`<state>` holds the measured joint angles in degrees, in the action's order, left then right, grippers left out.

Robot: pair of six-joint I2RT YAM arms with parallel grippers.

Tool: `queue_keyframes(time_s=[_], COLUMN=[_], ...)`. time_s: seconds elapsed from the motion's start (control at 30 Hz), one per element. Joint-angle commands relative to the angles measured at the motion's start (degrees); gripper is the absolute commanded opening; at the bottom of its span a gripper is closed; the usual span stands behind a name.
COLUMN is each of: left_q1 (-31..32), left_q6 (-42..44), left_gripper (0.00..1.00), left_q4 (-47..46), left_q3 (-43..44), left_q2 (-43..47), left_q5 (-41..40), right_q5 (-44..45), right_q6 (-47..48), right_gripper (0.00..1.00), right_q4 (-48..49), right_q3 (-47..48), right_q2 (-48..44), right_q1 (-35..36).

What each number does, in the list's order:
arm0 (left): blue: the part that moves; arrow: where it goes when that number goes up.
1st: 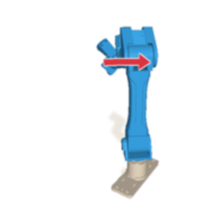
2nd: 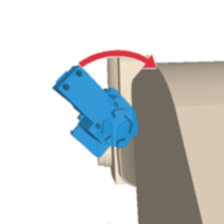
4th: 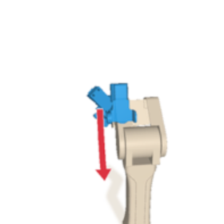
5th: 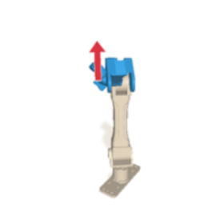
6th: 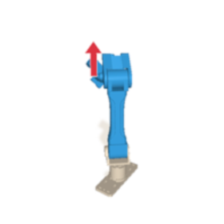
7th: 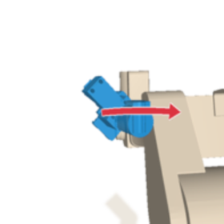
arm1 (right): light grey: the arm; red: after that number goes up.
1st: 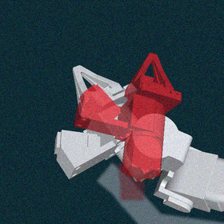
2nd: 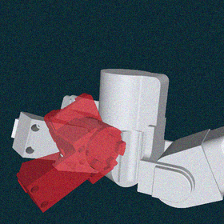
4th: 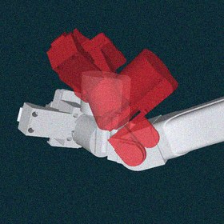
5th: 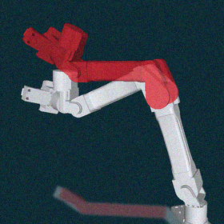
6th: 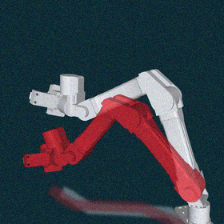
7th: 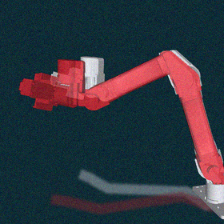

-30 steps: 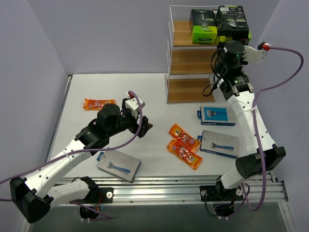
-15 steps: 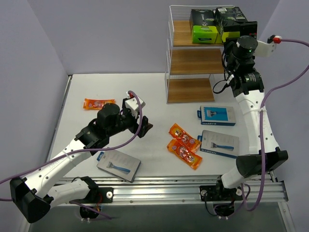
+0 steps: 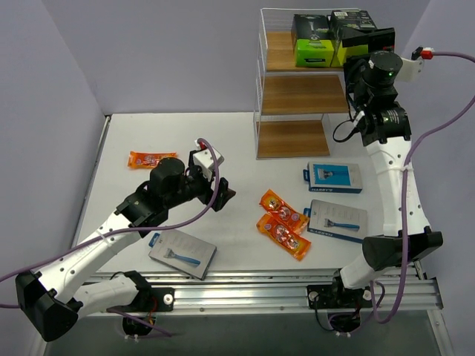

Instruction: Place and organize the shaving razors onto the shelf

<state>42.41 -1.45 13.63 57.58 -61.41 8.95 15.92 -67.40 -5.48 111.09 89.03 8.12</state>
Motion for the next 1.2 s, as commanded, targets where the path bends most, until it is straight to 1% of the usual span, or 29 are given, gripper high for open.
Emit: queue_keyframes(time_s=[0.0,0.33,0.6,0.8,1.0,1.07,1.17], left_q1=[-0.1,-0.4,-0.4,-0.4,-0.5,-0.6,-0.7], left_q6=[-0.9,-1.1,-1.1,-1.0,-0.7,-0.7,-0.7], left_gripper=[0.94,0.94,0.94,0.94,0.94,0.94,0.94], left_q4=[0.4,0.6,0.6,0.8,1.1,1.1,1.1], left_q3=[3.3,3.6,3.6,3.7,3.8,3.8,3.8], left_q2=[-0.6,-0.9,-0.9,-1.0,-0.8,-0.9,-1.0], left_q5=[0.9,1.5,1.8,1.7,1.2,1.3,1.5], right_q5=[-3.3,-5.1,-6.3,-8.1,-10.0,-10.2,-10.7], right_q6=[-1.2,-0.2,-0.4,-0.9,-1.0,-1.0,-1.4], right_gripper=[1.00,1.00,1.00,0.98,0.97,0.97,0.97], right_q4=[2.1,1.2,2.9,2.4,-1.1,-1.7,-1.7], right_q3=[0.5,-0.6,0.1,5.3,14.0,15.1,14.0], right_q2=[-1.5,-2.7,-0.3,4.8,10.1,10.5,9.8], right_q1=[-1.8,-2.6,-2.9,-3.2,-4.2,-4.3,-4.8])
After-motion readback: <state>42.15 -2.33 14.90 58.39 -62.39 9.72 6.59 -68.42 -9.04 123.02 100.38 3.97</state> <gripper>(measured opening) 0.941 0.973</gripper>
